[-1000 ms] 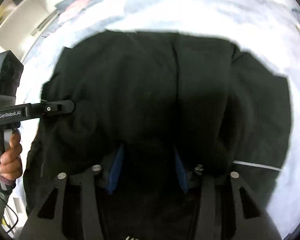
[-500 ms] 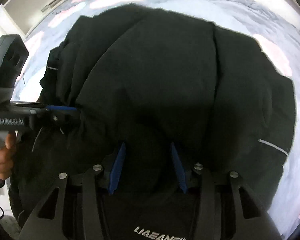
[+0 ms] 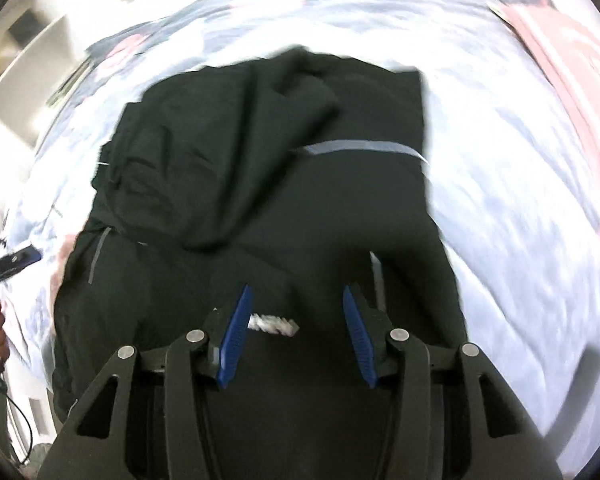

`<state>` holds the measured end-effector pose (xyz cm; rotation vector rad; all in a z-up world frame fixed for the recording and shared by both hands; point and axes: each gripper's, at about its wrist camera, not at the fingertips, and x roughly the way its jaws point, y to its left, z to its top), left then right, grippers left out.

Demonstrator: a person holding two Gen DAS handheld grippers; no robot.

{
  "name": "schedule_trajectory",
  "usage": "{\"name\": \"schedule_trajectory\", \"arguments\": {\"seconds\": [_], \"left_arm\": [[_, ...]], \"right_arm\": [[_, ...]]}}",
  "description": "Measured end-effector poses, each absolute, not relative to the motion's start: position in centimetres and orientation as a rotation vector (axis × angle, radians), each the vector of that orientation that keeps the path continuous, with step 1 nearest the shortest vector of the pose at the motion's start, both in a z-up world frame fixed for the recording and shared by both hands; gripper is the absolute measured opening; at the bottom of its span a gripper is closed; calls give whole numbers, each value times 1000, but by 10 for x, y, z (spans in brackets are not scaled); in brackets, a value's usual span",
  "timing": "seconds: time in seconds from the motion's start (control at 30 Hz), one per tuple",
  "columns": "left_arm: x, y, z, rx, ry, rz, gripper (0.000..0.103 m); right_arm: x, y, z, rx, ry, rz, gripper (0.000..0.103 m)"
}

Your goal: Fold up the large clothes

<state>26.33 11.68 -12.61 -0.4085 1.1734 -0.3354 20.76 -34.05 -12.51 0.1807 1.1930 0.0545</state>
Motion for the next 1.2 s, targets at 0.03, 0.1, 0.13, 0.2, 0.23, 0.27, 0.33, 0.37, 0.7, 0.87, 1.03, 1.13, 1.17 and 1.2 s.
{"name": "schedule_trajectory", "arguments": {"seconds": [0.03,0.1,0.13,0.2,0.23,0.27,0.33,0.37,0.7,0.87,1.03,1.13,1.17,1.2], "left_arm": [[254,126,-129,-433,1176,-322,51],[237,140,-145,-464,1190,-318,51],[232,142,-148,-464,1194,-315,51],[227,142,-162,-445,1206,-312,51],[222,143,-167,-438,1212,-310,51],[218,142,-172,-436,1215,-312,51],[206,142,-180,-442,1211,-327,51],[201,142,-185,-449,1208,-328,51],[150,153,-214,-376,1098,-288,51],[135,143,-224,-342,1088,-332,51],[119,133,-222,-274,1091,-318,51],[113,130,-223,-255,1112,-314,51],[111,131,-223,-276,1109,-315,51],[108,131,-222,-297,1102,-328,51]], "right_arm": [[204,-347,-127,195,1200,43,50],[190,-359,-133,223,1206,6,50],[186,-363,-135,224,1202,-9,50],[180,-365,-142,232,1190,-23,51],[175,-368,-145,234,1184,-31,51],[172,-370,-148,230,1180,-40,51],[167,-373,-155,220,1168,-47,51],[165,-374,-158,214,1161,-51,51],[126,-371,-177,138,1014,-96,51],[82,-373,-171,143,937,-135,51],[40,-395,-169,235,969,-182,51],[16,-414,-169,287,989,-199,51],[7,-423,-171,319,997,-215,52],[0,-428,-172,344,997,-218,52]]}}
